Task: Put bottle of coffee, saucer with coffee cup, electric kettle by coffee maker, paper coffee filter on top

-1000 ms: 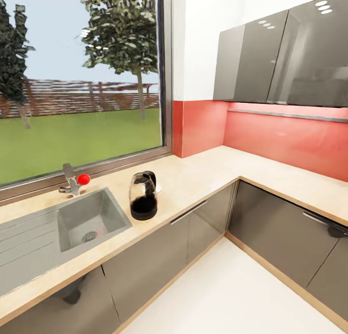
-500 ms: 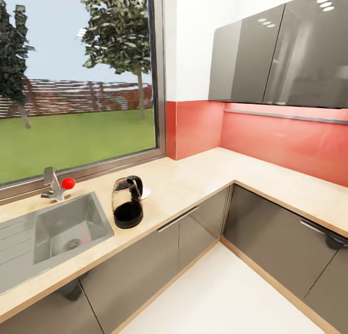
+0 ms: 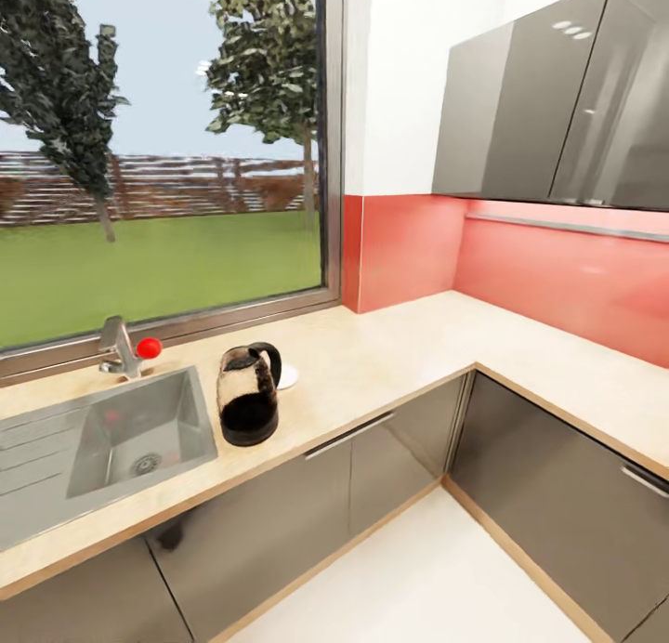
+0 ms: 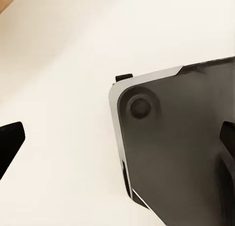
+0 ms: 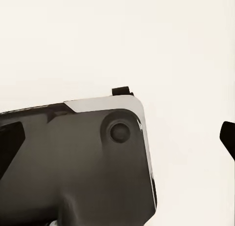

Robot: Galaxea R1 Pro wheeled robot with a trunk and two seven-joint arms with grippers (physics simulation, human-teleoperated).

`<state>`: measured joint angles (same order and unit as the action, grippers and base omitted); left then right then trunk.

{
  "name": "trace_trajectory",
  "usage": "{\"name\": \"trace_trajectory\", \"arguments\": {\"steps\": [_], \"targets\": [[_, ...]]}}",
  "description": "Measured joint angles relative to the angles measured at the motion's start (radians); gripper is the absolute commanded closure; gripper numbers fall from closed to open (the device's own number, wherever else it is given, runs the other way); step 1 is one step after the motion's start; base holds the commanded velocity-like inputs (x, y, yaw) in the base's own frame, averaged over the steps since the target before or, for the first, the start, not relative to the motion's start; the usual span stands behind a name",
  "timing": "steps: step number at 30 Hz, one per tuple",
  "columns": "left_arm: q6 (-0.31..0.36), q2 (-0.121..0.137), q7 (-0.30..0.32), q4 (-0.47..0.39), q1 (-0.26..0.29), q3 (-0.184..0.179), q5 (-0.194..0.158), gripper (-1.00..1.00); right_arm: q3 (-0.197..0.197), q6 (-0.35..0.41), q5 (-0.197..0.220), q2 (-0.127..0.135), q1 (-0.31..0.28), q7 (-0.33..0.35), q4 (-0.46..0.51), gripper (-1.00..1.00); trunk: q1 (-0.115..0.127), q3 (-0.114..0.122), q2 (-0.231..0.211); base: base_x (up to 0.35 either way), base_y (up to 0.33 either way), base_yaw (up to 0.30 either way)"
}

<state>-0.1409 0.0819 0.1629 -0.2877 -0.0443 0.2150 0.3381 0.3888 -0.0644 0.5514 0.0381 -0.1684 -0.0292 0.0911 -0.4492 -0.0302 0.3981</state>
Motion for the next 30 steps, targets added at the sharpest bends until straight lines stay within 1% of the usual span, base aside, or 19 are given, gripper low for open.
{"name": "trace_trajectory", "arguments": {"steps": [5, 14, 30], "targets": [[0.000, 0.000, 0.000, 0.000, 0.000, 0.000, 0.000, -1.00, 0.000, 0.000, 0.000, 0.000, 0.000, 0.000, 0.000, -1.00, 0.000, 0.000, 0.000, 0.109, -0.269, 0.277], [0.000, 0.002, 0.000, 0.000, 0.000, 0.000, 0.000, -1.00, 0.000, 0.000, -0.002, 0.000, 0.000, 0.000, 0.000, -1.00, 0.000, 0.000, 0.000, 0.083, -0.273, 0.062], [0.000, 0.000, -0.001, 0.000, 0.000, 0.000, 0.000, -1.00, 0.002, 0.000, -0.003, -0.001, 0.000, 0.000, 0.000, -1.00, 0.000, 0.000, 0.000, 0.054, -0.273, 0.266]]}}
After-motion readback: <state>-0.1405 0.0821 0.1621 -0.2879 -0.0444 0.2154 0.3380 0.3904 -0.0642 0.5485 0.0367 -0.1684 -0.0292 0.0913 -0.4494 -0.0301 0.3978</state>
